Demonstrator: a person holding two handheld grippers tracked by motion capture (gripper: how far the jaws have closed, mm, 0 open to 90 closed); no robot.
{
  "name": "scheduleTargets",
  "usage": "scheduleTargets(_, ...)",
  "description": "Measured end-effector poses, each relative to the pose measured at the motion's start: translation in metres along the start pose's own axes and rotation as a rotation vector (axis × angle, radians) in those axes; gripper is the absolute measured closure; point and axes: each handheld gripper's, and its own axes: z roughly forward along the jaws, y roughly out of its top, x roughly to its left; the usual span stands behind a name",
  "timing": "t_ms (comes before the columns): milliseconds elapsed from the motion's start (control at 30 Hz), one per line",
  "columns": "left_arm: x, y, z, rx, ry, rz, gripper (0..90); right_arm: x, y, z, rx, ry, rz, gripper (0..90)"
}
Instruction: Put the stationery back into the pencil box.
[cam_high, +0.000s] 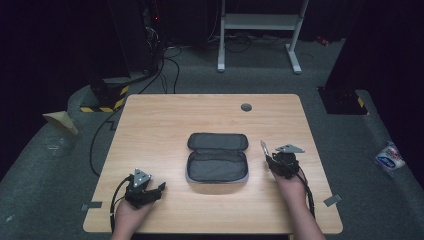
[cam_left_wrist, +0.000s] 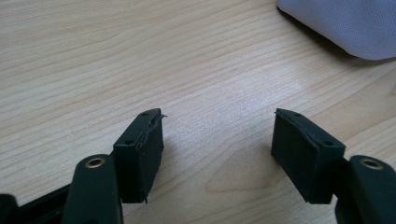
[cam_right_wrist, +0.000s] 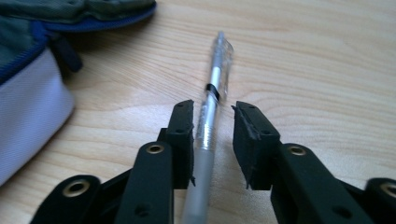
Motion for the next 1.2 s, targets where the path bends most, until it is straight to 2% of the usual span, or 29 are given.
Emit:
scheduleTargets(67,0.000,0.000,0.000,0.000,0.001,-0.001,34.2,-0.001,-0.002,0.004,0.022,0.003,0.002,68.6)
scheduleTargets(100,0.000,0.000,0.000,0.000,0.001,-0.001,34.1,-0.001,-0.002,0.004,0.020,-0.001,-0.012,68.7)
scheduleTargets(367,0.000,0.000,0.000,0.000,0.002,-0.001,34.1,0.002,-0.001,0.006,0.015,-0.019,-0.025,71.4)
scheduleTargets(567,0.000,0.000,0.000,0.001,0.002,-0.001,34.1,0.006,0.000,0.006,0.023,-0.032,-0.034,77.4)
scheduleTargets(833,0.000,0.000,0.000,0.000,0.004,-0.005,34.1,0.009,-0.001,0.002,0.021,-0.020,-0.069,78.6)
scheduleTargets(1200,0.000,0.000,0.000,0.000,0.003,-0.003,34.0,0.011,-0.004,-0.008,-0.001,-0.005,-0.060,78.5)
